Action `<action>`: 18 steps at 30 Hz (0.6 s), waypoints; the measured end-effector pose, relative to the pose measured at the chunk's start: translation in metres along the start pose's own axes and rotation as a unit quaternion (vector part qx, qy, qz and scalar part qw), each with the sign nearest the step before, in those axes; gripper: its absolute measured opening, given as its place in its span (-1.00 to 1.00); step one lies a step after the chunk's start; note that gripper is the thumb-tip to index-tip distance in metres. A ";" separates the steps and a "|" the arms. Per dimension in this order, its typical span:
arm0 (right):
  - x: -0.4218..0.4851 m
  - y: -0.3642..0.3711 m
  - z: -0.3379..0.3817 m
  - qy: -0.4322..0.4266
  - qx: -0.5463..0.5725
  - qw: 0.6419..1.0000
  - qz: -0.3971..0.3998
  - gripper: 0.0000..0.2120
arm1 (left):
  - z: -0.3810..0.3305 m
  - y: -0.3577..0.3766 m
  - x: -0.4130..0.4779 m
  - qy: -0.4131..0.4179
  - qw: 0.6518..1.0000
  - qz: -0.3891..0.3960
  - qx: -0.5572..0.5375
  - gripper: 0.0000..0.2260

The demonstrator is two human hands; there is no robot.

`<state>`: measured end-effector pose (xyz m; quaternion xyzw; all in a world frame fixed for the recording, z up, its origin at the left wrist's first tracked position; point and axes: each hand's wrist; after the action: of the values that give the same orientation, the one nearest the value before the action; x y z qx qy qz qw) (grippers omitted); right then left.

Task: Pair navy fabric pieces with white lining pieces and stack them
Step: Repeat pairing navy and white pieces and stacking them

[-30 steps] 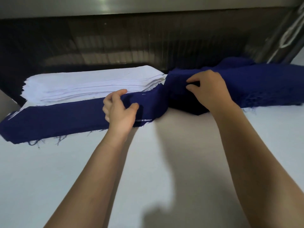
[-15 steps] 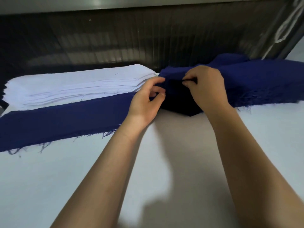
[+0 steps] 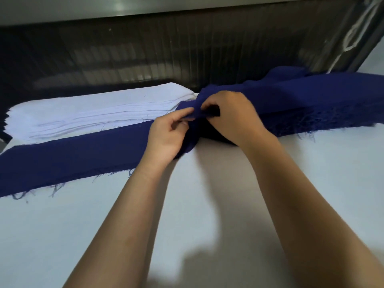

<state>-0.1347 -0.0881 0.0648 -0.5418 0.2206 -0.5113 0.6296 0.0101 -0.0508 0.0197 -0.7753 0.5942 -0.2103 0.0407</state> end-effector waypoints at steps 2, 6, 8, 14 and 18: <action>0.002 -0.009 -0.014 0.019 -0.001 1.000 0.007 -0.67 | 0.003 -0.010 -0.002 -0.047 0.997 -0.064 -0.011 -0.61; -0.004 -0.020 -0.041 0.047 0.002 0.999 -0.003 -0.71 | 0.002 -0.042 -0.011 -0.104 0.978 -0.161 -0.081 -0.72; -0.006 -0.018 -0.045 0.045 -0.004 0.999 -0.009 -0.72 | 0.004 -0.057 -0.021 -0.111 0.971 -0.189 -0.097 -0.79; -0.006 -0.017 -0.033 0.033 -0.061 0.998 -0.008 -0.73 | 0.027 -0.104 -0.052 -0.117 0.955 -0.272 -0.023 -0.89; -0.015 -0.015 -0.009 -0.020 -0.069 0.997 0.038 -0.78 | 0.039 -0.128 -0.073 -0.120 0.957 -0.264 0.027 -0.88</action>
<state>-0.1538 -0.0773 0.0713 -0.5853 0.2631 -0.4601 0.6136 0.1254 0.0475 0.0039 -0.9226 0.3534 -0.1349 0.0752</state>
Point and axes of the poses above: each hand's wrist, its own x-axis towards the middle knuckle, its own y-axis out of the palm, z = x × y, and after that the axes turned 3 degrees about -x, right-handed
